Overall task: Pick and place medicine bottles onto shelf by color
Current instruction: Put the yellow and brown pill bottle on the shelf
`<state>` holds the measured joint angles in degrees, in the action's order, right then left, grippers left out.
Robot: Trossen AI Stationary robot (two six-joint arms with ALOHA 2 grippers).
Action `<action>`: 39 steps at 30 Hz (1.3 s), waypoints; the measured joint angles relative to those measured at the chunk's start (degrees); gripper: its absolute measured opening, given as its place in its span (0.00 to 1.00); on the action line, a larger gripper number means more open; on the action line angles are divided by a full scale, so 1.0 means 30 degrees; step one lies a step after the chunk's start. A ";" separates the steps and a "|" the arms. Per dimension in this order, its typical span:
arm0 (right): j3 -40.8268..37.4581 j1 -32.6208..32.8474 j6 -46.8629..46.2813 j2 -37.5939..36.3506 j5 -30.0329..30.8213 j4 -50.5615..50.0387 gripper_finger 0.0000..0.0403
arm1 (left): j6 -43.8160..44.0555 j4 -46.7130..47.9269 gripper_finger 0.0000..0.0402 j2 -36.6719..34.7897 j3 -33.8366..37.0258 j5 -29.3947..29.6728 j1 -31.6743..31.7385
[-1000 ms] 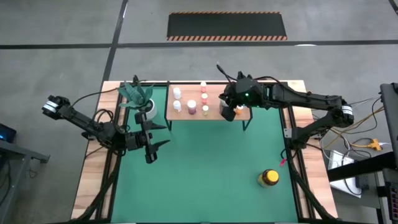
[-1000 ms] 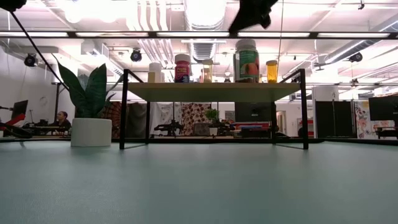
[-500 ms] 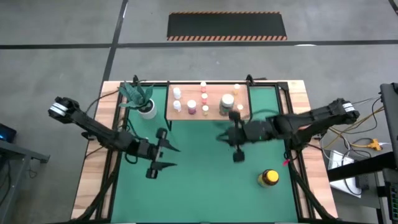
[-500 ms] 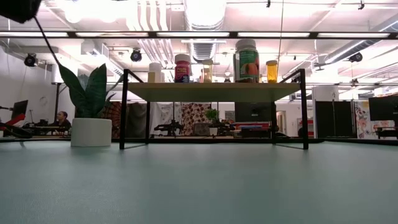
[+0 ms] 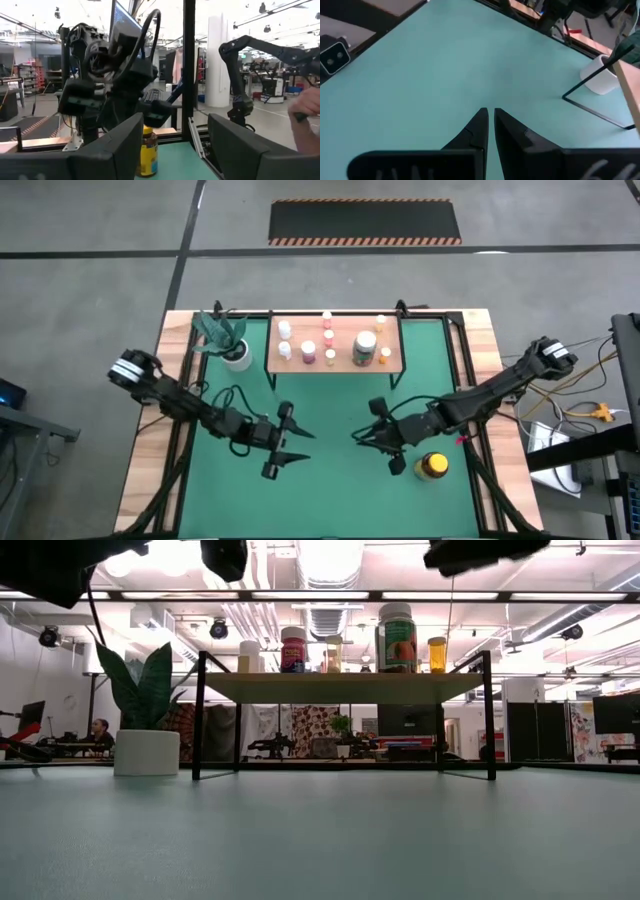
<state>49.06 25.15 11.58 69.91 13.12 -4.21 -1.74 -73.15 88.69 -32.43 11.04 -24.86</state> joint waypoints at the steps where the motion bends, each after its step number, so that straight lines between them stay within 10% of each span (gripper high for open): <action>1: -0.0444 0.0000 0.0007 0.0000 -0.0020 0.0617 0.06 | 0.0000 -0.0020 0.51 0.0223 -0.0200 0.0010 0.0000; 14: -0.3943 0.0000 -0.0175 -0.0007 -0.0530 0.6697 0.06 | -0.0036 0.0016 0.51 0.1010 -0.1223 0.0119 0.0160; 39: -0.4241 -0.0007 -0.0634 0.0000 -0.0523 0.7098 0.06 | -0.0160 0.0031 0.51 0.1010 -0.1223 0.0127 0.0466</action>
<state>36.34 25.12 9.67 69.91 11.55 17.08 -2.22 -73.06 91.72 -36.10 11.42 -23.46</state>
